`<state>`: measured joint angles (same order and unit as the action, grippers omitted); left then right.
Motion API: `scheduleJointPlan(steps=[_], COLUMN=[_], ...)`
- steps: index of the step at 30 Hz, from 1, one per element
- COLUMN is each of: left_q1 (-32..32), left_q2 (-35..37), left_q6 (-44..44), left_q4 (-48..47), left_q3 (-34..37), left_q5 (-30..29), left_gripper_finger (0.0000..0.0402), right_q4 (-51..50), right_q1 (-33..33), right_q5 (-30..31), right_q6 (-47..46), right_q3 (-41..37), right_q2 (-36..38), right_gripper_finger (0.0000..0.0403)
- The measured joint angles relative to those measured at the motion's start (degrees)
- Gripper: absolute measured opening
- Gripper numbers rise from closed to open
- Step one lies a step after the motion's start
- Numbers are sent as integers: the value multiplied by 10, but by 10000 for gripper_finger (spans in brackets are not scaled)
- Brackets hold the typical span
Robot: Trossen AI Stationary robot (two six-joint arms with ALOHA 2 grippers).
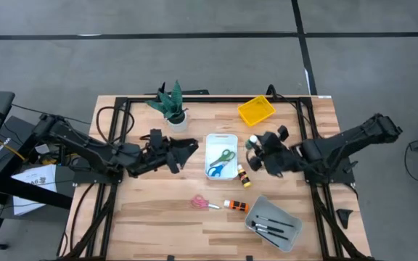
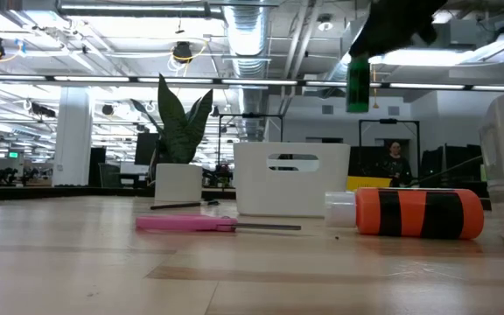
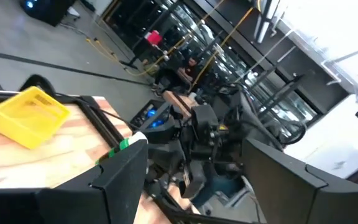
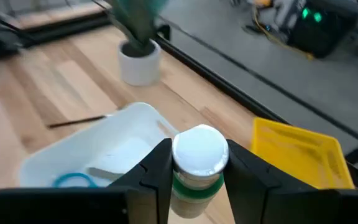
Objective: Pick & Place Paint Supplies
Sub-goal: Put the green acrylic paint bottle into the yellow basket
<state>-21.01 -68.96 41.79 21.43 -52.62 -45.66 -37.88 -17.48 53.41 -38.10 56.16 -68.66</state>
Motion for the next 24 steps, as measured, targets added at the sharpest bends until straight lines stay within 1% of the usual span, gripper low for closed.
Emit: scheduleJointPlan(steps=[3,8,13,17,20,24], left_q1=[11,30,49,49,49,50], left_q2=[4,19,50,70,80,84], left_q6=[-25,-87,-136,-186,-201,-227], left_q4=[-2,-1,-35,-82,-100,-100], left_q3=[12,21,21,21,21,21], left_q5=[0,4,64,103,107,106], left_gripper_finger=[259,258,259,258,260,258], right_q4=[22,101,148,181,193,192], right_q1=[64,190,333,440,498,544], right_q5=[-40,-129,-214,-285,-313,-331], right_q6=[38,142,196,212,218,233], right_q3=[0,0,0,0,0,0], right_q2=[0,0,0,0,0,0], right_gripper_finger=[108,108,108,108,108,108])
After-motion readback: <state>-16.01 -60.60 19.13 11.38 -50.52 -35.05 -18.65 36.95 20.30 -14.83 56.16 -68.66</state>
